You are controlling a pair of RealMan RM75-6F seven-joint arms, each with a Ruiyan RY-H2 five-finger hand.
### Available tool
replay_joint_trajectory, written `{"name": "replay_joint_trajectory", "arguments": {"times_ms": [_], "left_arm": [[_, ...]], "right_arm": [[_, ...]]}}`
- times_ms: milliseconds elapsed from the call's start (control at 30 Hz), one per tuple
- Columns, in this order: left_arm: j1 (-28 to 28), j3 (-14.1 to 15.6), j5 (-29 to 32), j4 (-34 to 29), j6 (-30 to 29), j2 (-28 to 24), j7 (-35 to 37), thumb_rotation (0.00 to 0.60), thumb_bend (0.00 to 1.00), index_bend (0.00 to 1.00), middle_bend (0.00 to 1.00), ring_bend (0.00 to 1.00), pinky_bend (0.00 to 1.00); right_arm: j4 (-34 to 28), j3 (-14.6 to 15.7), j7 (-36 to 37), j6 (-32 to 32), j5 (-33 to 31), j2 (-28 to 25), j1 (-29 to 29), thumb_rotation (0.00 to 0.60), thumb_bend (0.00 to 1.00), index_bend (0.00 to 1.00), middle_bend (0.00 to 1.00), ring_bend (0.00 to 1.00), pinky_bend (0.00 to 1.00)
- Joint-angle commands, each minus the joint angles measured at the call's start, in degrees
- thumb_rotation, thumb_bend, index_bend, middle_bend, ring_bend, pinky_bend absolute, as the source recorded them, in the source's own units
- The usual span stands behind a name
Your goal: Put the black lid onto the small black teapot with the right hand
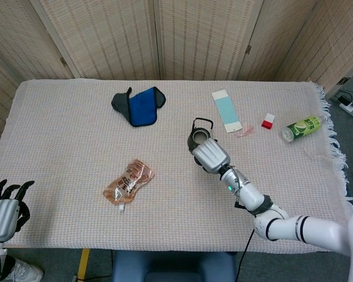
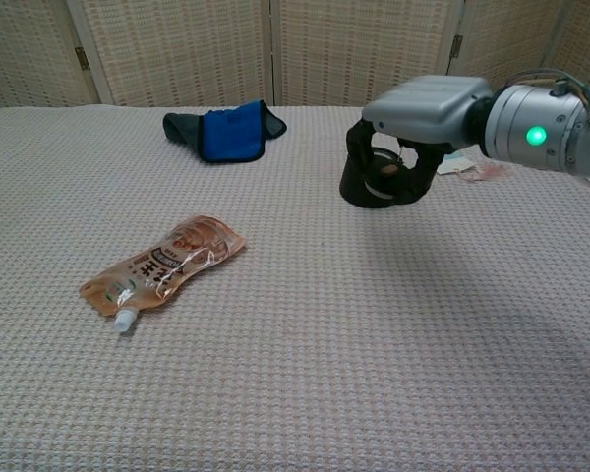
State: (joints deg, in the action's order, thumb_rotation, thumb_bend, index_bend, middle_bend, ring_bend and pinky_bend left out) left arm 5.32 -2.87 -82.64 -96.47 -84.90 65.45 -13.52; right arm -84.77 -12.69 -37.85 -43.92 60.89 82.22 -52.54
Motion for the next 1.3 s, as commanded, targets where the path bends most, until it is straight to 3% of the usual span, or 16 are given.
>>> {"name": "replay_joint_trajectory", "arguments": {"times_ms": [33,467,933,1300], "left_arm": [[-0.01,0.0,-0.03,-0.07,-0.06,0.04,-0.06,0.6,0.31,0.16,0.18,0.2,0.06],[-0.28,0.2,0.26,-0.11,-0.05,-0.02,-0.36,0.6,0.31,0.17,0.18,0.2,0.06],[-0.65,0.38,0.87,0.41,0.16,0.1,0.35,0.6,0.31,0.17,0.18,0.2,0.06],[-0.49,0.28,1.1,0.95,0.61,0.46,0.76,0.6,0.31,0.17,0.18,0.2,0.06]], "right_arm": [[4.51,-0.71,0.18,1.87,-2.59,1.57,-2.64,0.6,0.27,0.45,0.44,0.95,0.8],[20.35,-0.88,2.14,6.11,-8.31,9.25,-9.06,0.6,0.27,0.45,0.44,0.95,0.8],[29.14,0.02,2.6,8.7,-13.0,12.73,-12.4,0.6,0.27,0.45,0.41,0.95,0.8],[29.03,1.22,2.19,9.44,-15.97,12.09,-13.2,0.6,0.27,0.2,0.24,0.91,0.8]]}}
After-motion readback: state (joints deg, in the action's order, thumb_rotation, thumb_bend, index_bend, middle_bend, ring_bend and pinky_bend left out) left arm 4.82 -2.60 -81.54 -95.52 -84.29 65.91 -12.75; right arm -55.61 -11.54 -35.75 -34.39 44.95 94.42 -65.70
